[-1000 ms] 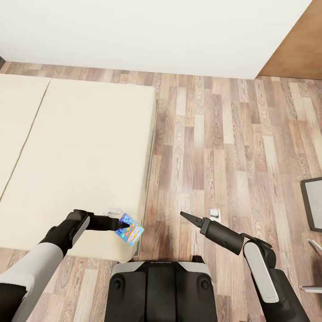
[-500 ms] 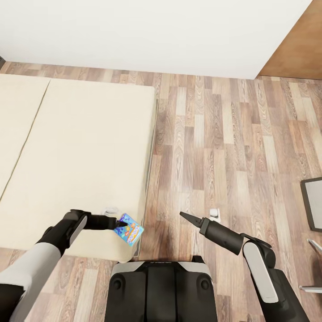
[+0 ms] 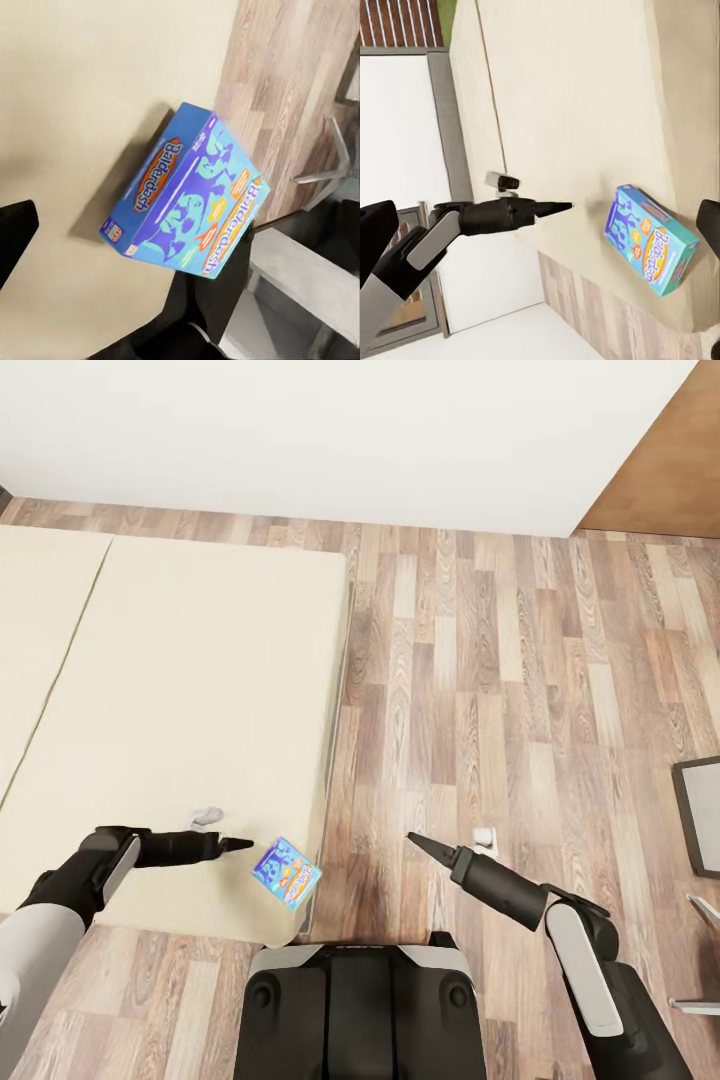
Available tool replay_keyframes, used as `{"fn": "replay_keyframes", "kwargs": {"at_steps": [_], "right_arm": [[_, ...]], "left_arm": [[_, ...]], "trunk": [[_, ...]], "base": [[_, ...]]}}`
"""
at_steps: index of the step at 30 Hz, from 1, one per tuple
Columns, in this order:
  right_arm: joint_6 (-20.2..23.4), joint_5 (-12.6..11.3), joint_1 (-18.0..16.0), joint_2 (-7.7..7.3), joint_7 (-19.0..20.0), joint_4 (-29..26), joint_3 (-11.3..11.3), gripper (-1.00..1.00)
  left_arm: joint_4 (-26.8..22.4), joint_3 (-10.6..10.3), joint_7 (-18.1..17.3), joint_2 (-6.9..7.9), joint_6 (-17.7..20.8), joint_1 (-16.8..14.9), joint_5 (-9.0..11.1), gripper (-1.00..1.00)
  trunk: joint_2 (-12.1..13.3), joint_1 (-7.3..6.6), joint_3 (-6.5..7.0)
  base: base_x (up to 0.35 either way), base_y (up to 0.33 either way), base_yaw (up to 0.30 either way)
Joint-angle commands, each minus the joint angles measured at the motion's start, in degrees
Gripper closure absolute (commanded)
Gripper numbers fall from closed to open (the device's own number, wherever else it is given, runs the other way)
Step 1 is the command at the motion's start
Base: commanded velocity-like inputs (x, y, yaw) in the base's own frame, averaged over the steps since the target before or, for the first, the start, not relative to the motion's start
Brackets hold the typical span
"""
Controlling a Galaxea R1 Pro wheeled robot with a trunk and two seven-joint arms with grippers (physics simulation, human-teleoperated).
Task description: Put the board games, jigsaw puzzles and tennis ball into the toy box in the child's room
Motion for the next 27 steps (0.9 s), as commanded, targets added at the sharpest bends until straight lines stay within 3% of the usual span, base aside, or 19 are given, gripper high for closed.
{"fn": "replay_keyframes", "kwargs": {"at_steps": [1,5,9,13,17,27], "right_arm": [[-0.8,-0.1,0.0,-0.02,0.2,0.4,-0.2,-1.0],[-3.1,0.0,0.0,-0.07,0.0,1.0,-0.3,-1.0],[-3.7,0.1,0.0,-0.07,-0.2,1.2,-0.4,-1.0],[-3.8,0.2,0.0,-0.06,-0.3,1.3,-0.4,-1.0],[-4.0,0.2,0.0,-0.06,-0.4,2.0,-0.4,-1.0],[-4.4,0.4,0.0,0.03,-0.6,3.7,-0.5,-1.0]], "left_arm": [[0.0,-0.1,-2.6,0.7,0.5,0.0,0.5,-1.0],[0.0,0.1,-8.4,2.96,0.6,0.0,0.5,-1.0],[0.0,1.4,-9.9,4.13,1.0,0.0,0.5,-1.0],[0.0,4.3,-10.3,4.4,1.1,-0.1,0.5,-1.0],[0.0,5.9,-10.4,4.46,1.3,-0.1,0.6,-1.0],[0.0,6.4,-10.5,4.08,2.7,-0.1,0.7,-1.0]], "trunk": [[-0.1,0.03,-0.06],[-0.1,0.03,0.01],[-0.1,0.03,0.3],[-0.1,0.03,0.66],[-0.1,0.03,1.04],[-0.1,0.03,1.98]], "base": [[0.0,0.0,0.0],[0.0,0.0,0.0],[0.0,0.0,0.0],[0.0,0.0,0.0],[0.0,0.0,0.0],[0.0,0.0,0.001]]}}
